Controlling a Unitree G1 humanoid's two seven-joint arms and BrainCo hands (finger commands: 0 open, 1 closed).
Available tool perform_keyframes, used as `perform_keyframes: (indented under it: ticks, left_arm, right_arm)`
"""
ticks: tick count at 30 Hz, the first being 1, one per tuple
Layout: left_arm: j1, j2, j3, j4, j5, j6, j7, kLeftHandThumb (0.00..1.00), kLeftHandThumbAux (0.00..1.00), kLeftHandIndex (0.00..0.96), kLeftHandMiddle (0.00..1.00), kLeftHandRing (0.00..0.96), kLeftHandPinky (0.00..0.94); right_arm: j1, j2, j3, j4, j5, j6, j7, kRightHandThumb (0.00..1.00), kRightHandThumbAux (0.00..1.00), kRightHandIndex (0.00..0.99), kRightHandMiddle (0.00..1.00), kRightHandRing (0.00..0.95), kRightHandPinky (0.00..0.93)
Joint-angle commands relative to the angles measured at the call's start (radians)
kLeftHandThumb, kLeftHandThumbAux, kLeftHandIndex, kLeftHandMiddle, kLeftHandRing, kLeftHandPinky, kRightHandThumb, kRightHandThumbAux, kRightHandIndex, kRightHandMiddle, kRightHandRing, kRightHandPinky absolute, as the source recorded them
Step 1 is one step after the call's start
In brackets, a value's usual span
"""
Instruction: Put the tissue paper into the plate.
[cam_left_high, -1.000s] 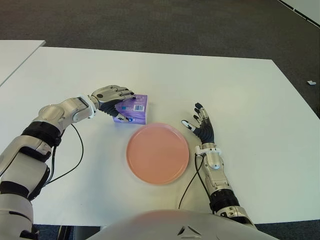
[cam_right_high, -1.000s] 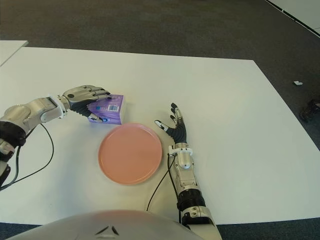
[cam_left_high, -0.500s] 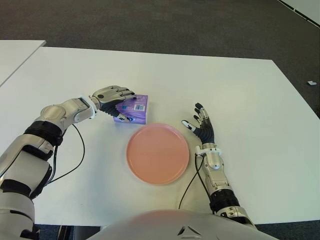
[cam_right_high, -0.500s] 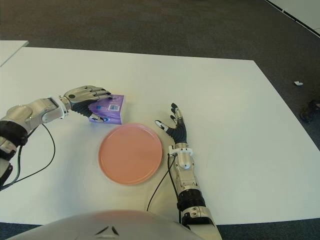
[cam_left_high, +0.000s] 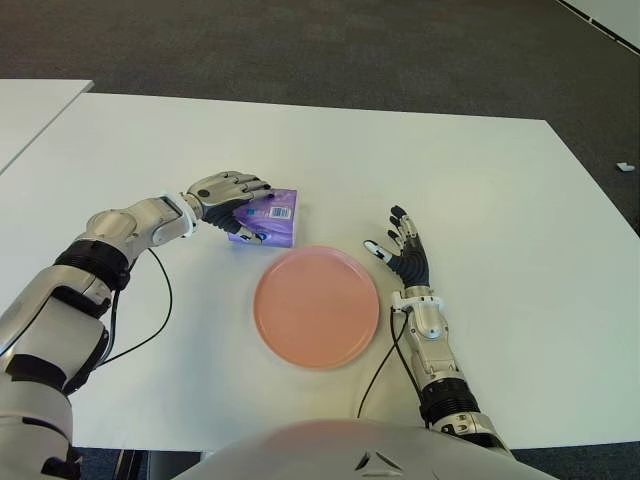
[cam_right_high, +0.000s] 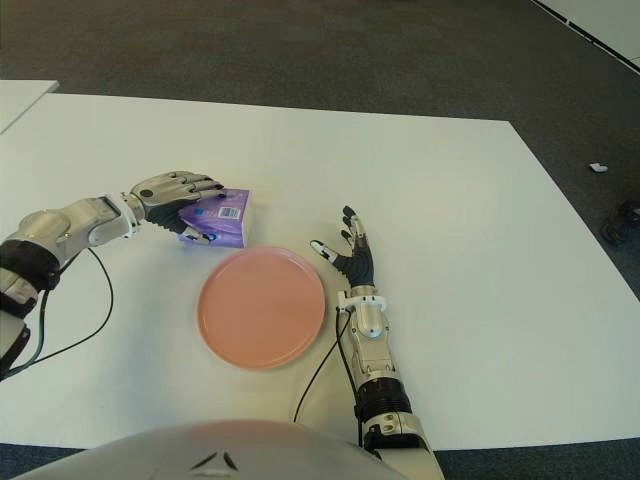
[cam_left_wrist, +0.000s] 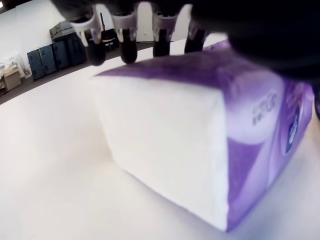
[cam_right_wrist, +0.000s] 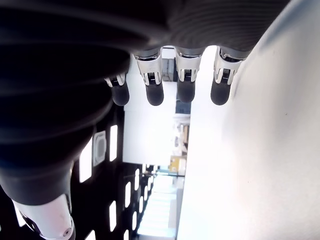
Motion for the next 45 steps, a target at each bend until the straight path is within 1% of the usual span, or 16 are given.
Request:
perform_keyframes:
  ticks: [1, 10, 15, 20, 27, 29, 31, 36, 45]
  left_arm:
    - [0.001, -0.026, -0.033, 0.038, 0.026, 0.02, 0.018, 0.074, 0.242, 0.0, 0.0, 0.0, 0.0]
    - [0.004, -0.051, -0.05, 0.071, 0.016, 0.028, 0.061, 0.087, 0.249, 0.0, 0.0, 0.0, 0.0]
    - [0.013, -0.061, -0.061, 0.081, 0.021, 0.029, 0.087, 0.074, 0.259, 0.0, 0.0, 0.0, 0.0]
    - [0.029, -0.098, -0.102, 0.132, 0.058, 0.068, 0.158, 0.059, 0.273, 0.0, 0.0, 0.0, 0.0]
    - [0.026, -0.137, -0.151, 0.217, 0.074, 0.11, 0.242, 0.06, 0.297, 0.0, 0.0, 0.0, 0.0]
    - [0.028, -0.158, -0.166, 0.257, 0.077, 0.132, 0.27, 0.063, 0.304, 0.0, 0.0, 0.0, 0.0]
    - [0.037, -0.19, -0.181, 0.309, 0.08, 0.168, 0.293, 0.068, 0.312, 0.0, 0.0, 0.0, 0.0]
    - [0.038, -0.221, -0.201, 0.367, 0.066, 0.193, 0.314, 0.081, 0.329, 0.0, 0.0, 0.0, 0.0]
    - [0.043, -0.238, -0.201, 0.402, 0.034, 0.185, 0.317, 0.084, 0.332, 0.0, 0.0, 0.0, 0.0]
  right_arm:
    - [0.086, -0.001, 0.004, 0.084, -0.003, 0.088, 0.0, 0.024, 0.724, 0.0, 0.008, 0.0, 0.0]
    - [0.082, -0.005, 0.006, 0.086, -0.008, 0.102, -0.007, 0.031, 0.707, 0.0, 0.006, 0.0, 0.0]
    - [0.088, -0.004, 0.008, 0.08, -0.003, 0.1, -0.001, 0.031, 0.706, 0.0, 0.006, 0.0, 0.0]
    - [0.088, -0.002, 0.008, 0.086, 0.001, 0.092, 0.0, 0.03, 0.715, 0.0, 0.007, 0.0, 0.0]
    - [0.088, 0.0, 0.009, 0.091, -0.001, 0.081, 0.0, 0.028, 0.736, 0.0, 0.008, 0.0, 0.0]
    - [0.089, 0.001, 0.011, 0.09, -0.002, 0.08, 0.0, 0.026, 0.742, 0.0, 0.008, 0.0, 0.0]
    - [0.093, 0.003, 0.013, 0.086, 0.0, 0.083, 0.004, 0.021, 0.748, 0.0, 0.008, 0.0, 0.0]
    - [0.096, 0.002, 0.013, 0.081, 0.001, 0.086, 0.008, 0.007, 0.76, 0.0, 0.005, 0.0, 0.0]
    - [0.099, 0.002, 0.014, 0.079, 0.001, 0.083, 0.004, 0.002, 0.768, 0.0, 0.006, 0.0, 0.0]
